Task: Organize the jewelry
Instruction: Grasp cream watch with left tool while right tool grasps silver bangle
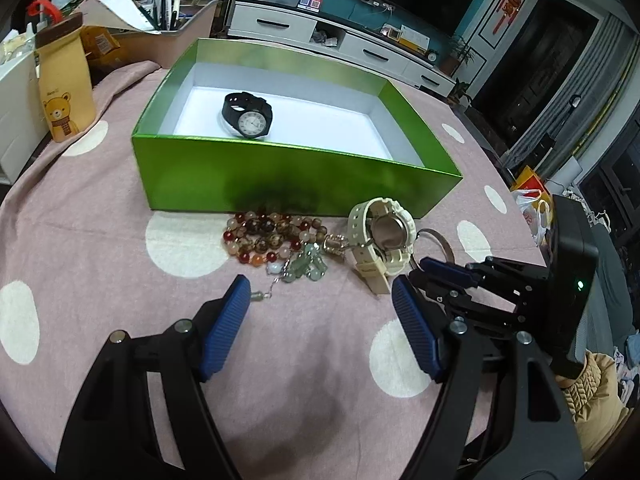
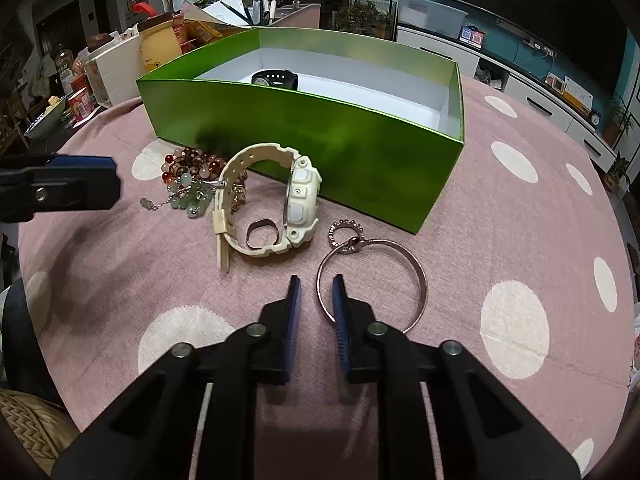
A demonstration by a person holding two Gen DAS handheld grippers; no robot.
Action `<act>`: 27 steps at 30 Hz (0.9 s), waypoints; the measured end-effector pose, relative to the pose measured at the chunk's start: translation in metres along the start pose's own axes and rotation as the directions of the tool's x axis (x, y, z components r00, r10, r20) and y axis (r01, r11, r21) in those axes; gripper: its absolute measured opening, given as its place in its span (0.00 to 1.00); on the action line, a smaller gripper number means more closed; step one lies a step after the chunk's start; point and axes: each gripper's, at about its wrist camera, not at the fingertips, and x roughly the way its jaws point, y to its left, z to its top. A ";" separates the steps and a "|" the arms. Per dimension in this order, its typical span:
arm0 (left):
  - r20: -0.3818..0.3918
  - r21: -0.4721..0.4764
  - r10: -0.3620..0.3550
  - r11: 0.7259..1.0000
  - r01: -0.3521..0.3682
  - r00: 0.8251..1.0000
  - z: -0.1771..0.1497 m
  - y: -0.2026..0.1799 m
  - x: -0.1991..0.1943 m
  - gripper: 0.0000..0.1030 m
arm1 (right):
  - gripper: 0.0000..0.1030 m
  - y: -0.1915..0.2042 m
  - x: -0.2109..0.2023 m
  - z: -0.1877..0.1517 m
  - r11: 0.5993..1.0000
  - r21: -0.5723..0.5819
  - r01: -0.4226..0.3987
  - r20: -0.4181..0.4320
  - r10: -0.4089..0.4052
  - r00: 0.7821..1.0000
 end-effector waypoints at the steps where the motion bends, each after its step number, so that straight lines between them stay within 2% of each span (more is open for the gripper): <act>1: -0.002 0.008 0.000 1.000 0.000 1.000 0.003 -0.003 0.003 0.72 | 0.10 0.000 0.000 0.000 1.000 0.000 0.005 0.002 -0.005 1.000; 2: -0.001 0.016 -0.001 1.000 0.001 1.000 0.004 -0.006 0.003 0.72 | 0.05 0.000 0.000 0.000 1.000 0.002 0.007 0.004 -0.007 1.000; 4: 0.004 0.040 -0.002 0.999 0.002 1.000 0.009 -0.012 0.006 0.71 | 0.03 0.000 -0.002 -0.001 1.000 0.007 0.005 0.011 -0.005 1.000; 9: 0.005 0.089 0.018 0.996 -0.018 1.000 0.026 -0.024 0.021 0.61 | 0.03 -0.010 -0.016 -0.009 0.997 0.072 0.008 0.036 -0.010 0.999; 14: -0.007 0.133 0.019 0.991 -0.017 1.000 0.038 -0.034 0.035 0.55 | 0.03 -0.026 -0.044 -0.018 0.987 0.155 -0.053 0.115 0.035 0.993; 16: -0.015 0.154 0.021 0.988 -0.018 1.000 0.041 -0.038 0.039 0.46 | 0.03 -0.029 -0.049 -0.020 0.985 0.169 -0.047 0.123 0.026 0.992; 23: -0.060 0.243 0.044 0.970 -0.028 0.997 0.045 -0.054 0.060 0.31 | 0.03 -0.031 -0.055 -0.024 0.978 0.195 -0.070 0.148 0.041 0.988; 27: -0.075 0.277 0.071 0.960 -0.048 0.995 0.046 -0.059 0.068 0.13 | 0.03 -0.032 -0.057 -0.025 0.976 0.205 -0.072 0.156 0.040 0.987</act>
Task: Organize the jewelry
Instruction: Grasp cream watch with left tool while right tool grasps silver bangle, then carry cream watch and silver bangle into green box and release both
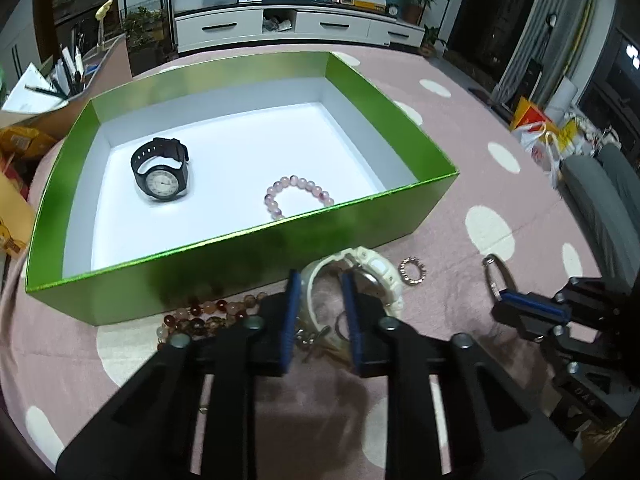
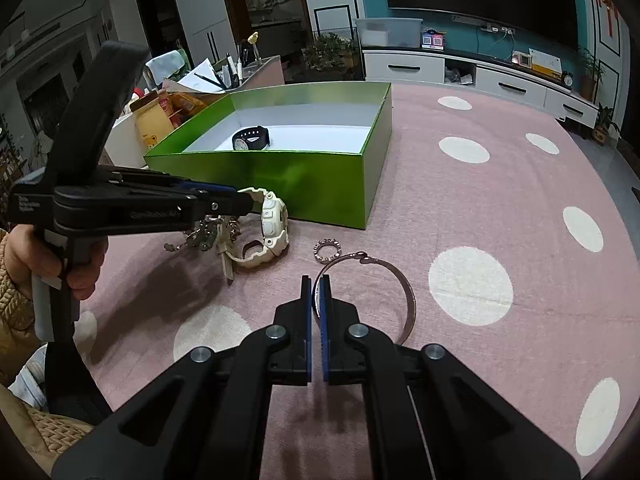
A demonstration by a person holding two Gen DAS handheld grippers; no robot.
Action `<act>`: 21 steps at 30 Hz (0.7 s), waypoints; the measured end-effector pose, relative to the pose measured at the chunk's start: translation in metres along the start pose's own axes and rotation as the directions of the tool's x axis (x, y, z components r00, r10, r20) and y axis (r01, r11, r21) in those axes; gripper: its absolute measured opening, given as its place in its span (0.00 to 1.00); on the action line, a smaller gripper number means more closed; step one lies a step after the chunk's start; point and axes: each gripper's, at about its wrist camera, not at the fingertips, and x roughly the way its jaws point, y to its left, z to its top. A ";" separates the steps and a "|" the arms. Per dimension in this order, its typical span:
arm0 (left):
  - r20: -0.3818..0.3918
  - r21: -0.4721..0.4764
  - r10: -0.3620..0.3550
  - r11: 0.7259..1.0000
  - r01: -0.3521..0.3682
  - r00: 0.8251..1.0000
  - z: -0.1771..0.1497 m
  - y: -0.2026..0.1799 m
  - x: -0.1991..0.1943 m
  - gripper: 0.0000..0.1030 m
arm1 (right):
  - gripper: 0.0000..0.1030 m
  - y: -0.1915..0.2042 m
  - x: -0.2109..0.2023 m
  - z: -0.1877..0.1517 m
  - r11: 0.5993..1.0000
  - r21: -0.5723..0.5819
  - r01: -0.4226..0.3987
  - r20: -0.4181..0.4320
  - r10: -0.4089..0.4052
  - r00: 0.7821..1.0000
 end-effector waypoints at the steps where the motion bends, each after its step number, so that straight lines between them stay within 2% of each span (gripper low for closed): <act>1: 0.000 0.000 0.006 1.000 -0.006 1.000 0.000 0.001 0.000 0.07 | 0.03 -0.001 -0.001 0.000 1.000 0.006 0.001 0.002 -0.001 1.000; 6: 0.010 -0.018 -0.005 1.000 0.005 1.000 -0.001 0.006 -0.002 0.07 | 0.03 -0.005 -0.002 -0.002 1.000 0.027 0.009 0.004 -0.009 1.000; 9: 0.023 -0.058 -0.040 0.997 0.041 0.999 -0.003 0.010 -0.009 0.07 | 0.03 -0.006 -0.004 -0.002 0.999 0.035 0.010 0.009 -0.011 1.000; 16: 0.120 -0.140 -0.095 0.984 0.111 0.988 -0.001 0.028 -0.049 0.07 | 0.03 -0.005 -0.009 -0.002 0.999 0.038 0.005 0.022 -0.005 1.000; 21: 0.191 -0.171 -0.089 0.978 0.123 0.978 0.001 0.035 -0.077 0.07 | 0.03 -0.002 -0.013 -0.002 1.000 0.031 -0.001 0.029 0.000 1.000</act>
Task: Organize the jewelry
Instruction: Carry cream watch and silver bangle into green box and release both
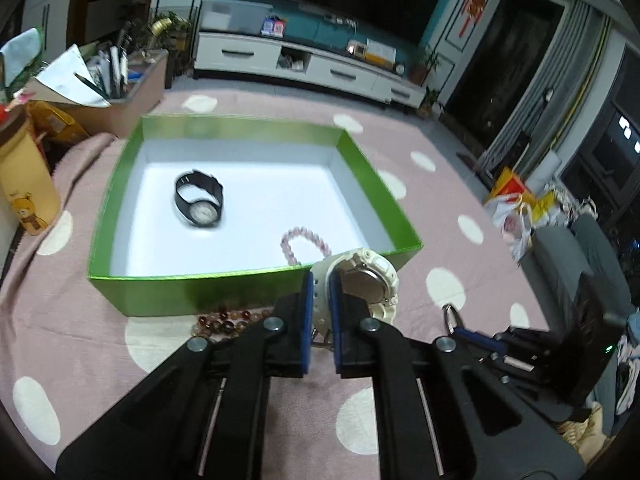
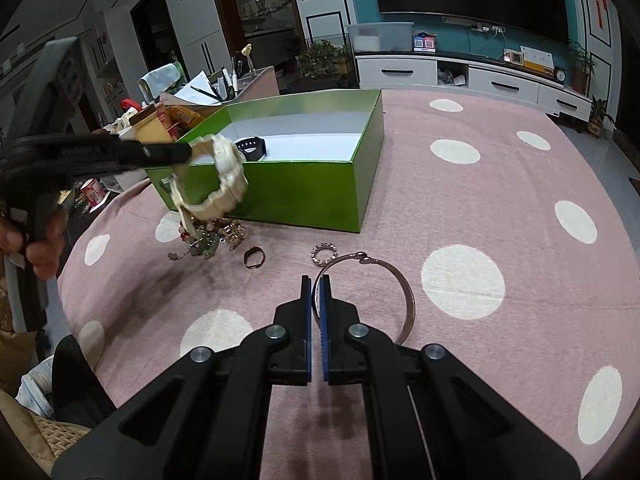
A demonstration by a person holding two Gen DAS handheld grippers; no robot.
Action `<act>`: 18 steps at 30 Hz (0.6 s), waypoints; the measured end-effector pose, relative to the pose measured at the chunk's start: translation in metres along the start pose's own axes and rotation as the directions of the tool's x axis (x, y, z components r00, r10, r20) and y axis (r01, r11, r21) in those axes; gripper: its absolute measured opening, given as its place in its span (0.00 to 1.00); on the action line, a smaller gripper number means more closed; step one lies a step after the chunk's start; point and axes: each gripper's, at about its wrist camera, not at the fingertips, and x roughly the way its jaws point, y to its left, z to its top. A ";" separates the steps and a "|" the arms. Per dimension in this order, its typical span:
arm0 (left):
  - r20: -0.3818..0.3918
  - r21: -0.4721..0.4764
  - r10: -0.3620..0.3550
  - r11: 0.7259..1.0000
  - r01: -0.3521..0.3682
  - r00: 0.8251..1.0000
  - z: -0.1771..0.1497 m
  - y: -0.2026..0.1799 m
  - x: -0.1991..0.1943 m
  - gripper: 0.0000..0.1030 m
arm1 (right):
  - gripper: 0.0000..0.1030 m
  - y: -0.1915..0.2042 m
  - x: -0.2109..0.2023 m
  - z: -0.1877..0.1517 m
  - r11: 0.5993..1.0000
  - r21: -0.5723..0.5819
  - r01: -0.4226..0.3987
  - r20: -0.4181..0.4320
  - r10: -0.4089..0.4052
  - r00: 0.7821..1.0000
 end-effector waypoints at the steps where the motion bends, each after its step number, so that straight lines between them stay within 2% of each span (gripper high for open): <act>1: 0.014 -0.004 0.002 1.000 -0.002 1.000 0.001 0.000 -0.005 0.07 | 0.03 0.000 -0.001 0.000 1.000 -0.001 0.000 0.002 0.000 1.000; 6: 0.066 -0.020 0.025 1.000 -0.024 0.998 0.004 0.006 -0.025 0.08 | 0.03 0.003 -0.008 0.003 1.000 -0.005 0.003 0.019 -0.003 1.000; 18: 0.123 -0.058 0.081 0.996 -0.074 0.989 0.016 0.027 -0.044 0.08 | 0.03 0.019 -0.019 0.029 0.998 -0.064 0.004 0.083 0.001 0.997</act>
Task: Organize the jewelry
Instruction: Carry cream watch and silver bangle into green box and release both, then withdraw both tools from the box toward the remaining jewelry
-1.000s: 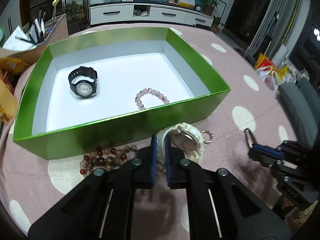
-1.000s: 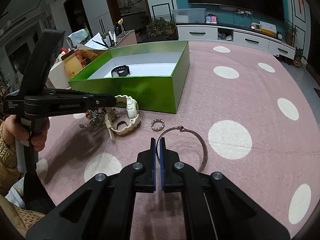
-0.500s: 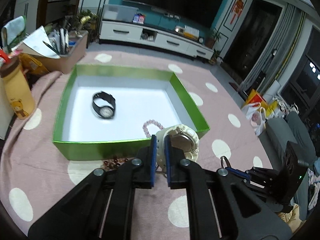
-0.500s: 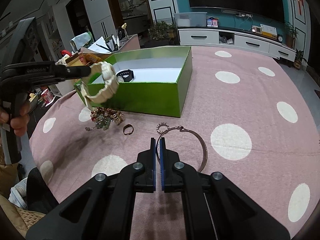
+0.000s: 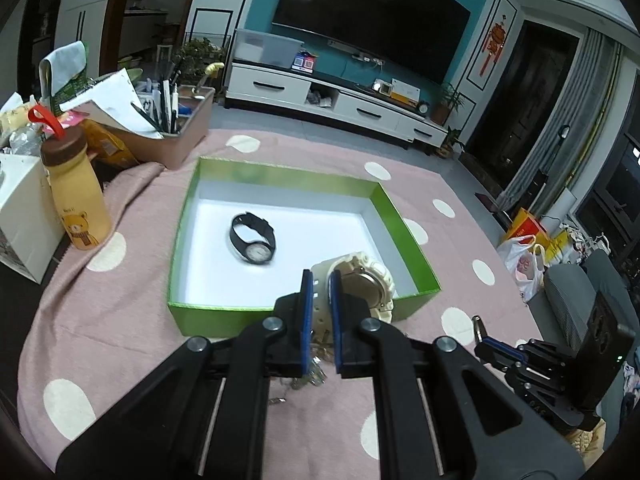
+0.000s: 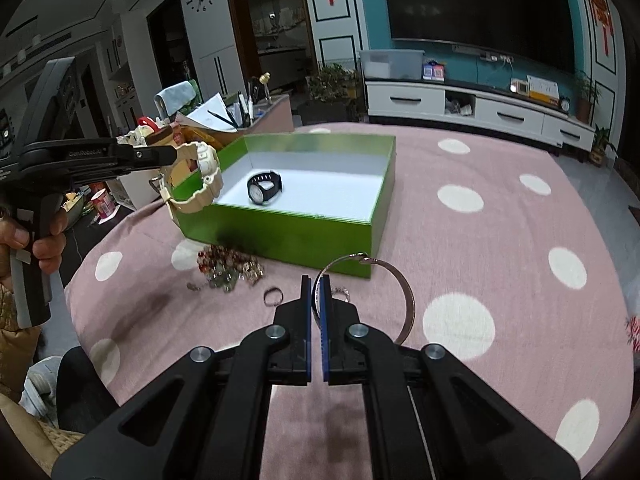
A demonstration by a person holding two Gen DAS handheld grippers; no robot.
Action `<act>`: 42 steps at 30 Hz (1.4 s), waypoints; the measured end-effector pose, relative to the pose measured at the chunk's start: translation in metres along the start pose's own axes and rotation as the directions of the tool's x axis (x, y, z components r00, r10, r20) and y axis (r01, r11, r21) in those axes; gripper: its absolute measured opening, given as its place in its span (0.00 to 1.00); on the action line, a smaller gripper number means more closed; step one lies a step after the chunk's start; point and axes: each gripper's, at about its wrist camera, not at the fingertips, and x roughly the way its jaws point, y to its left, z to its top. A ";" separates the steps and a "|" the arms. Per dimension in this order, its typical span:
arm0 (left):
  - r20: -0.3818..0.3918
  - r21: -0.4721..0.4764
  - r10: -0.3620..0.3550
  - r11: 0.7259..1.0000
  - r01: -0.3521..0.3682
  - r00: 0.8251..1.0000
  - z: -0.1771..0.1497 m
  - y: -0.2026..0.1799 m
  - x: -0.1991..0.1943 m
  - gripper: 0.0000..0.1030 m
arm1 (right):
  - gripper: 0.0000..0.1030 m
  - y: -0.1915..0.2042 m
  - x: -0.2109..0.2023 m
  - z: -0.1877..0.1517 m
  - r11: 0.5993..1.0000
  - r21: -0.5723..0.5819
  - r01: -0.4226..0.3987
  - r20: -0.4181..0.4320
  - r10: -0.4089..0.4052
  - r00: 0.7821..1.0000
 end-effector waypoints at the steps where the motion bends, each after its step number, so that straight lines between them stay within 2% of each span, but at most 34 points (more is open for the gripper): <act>1: 0.004 0.002 0.005 1.000 -0.005 1.000 0.002 0.001 0.000 0.08 | 0.03 0.001 0.001 0.004 1.000 -0.007 -0.001 0.008 0.001 1.000; 5: 0.018 0.013 0.025 1.000 -0.025 1.000 0.016 0.004 0.005 0.08 | 0.03 0.006 0.006 0.022 1.000 -0.030 -0.007 0.036 0.008 0.999; 7: 0.027 0.011 0.024 1.000 -0.024 0.999 0.023 0.005 0.008 0.00 | 0.03 0.008 0.009 0.031 0.999 -0.044 -0.010 0.052 0.012 0.999; 8: 0.032 0.012 0.027 1.000 -0.027 0.999 0.025 0.006 0.009 0.00 | 0.03 0.009 0.012 0.036 0.999 -0.050 -0.012 0.059 0.015 0.998; 12: 0.044 0.033 0.095 0.995 -0.097 0.994 0.040 0.011 0.034 0.00 | 0.03 0.009 0.031 0.054 0.998 -0.050 -0.029 0.071 0.032 0.997; 15: -0.017 -0.057 0.092 0.994 -0.093 0.996 0.049 0.032 0.062 0.00 | 0.03 0.008 0.046 0.069 0.999 -0.019 -0.038 0.084 0.040 0.996; 20: -0.054 -0.047 0.129 0.990 -0.131 0.990 0.045 0.048 0.072 0.00 | 0.03 0.007 0.066 0.090 0.997 -0.043 -0.063 0.071 0.066 0.995; 23: -0.077 -0.050 0.131 0.990 -0.135 0.988 0.042 0.055 0.078 0.10 | 0.05 -0.002 0.088 0.101 0.998 -0.019 -0.062 0.039 0.063 0.997; 24: -0.083 -0.051 0.132 0.989 -0.137 0.988 0.042 0.056 0.081 0.18 | 0.08 -0.005 0.095 0.104 0.998 -0.015 -0.056 0.027 0.056 0.998; 25: -0.089 -0.051 0.130 0.990 -0.135 0.988 0.041 0.056 0.083 0.29 | 0.13 -0.007 0.101 0.105 0.999 -0.007 -0.047 0.014 0.047 0.999; 26: -0.095 -0.052 0.119 0.991 -0.125 0.988 0.040 0.057 0.086 0.33 | 0.24 -0.011 0.106 0.105 0.999 0.008 -0.037 0.004 0.037 0.999; 27: -0.095 -0.052 0.115 0.991 -0.120 0.989 0.040 0.057 0.087 0.40 | 0.30 -0.014 0.109 0.105 0.999 0.025 -0.034 -0.004 0.034 0.999; 28: -0.094 -0.049 0.116 0.992 -0.121 0.989 0.038 0.056 0.088 0.46 | 0.31 -0.015 0.109 0.104 0.999 0.035 -0.032 -0.003 0.032 0.999; 33: -0.094 -0.053 0.104 0.993 -0.109 0.990 0.037 0.053 0.089 0.62 | 0.35 -0.023 0.100 0.097 0.997 0.073 -0.027 0.007 0.026 1.000; 36: -0.093 -0.054 0.097 0.993 -0.103 0.991 0.034 0.049 0.086 0.69 | 0.35 -0.027 0.092 0.090 0.996 0.083 -0.026 0.005 0.026 1.000; 42: -0.090 -0.057 0.089 0.994 -0.095 0.992 0.028 0.044 0.077 0.71 | 0.35 -0.031 0.076 0.077 0.994 0.104 -0.031 -0.002 0.032 0.999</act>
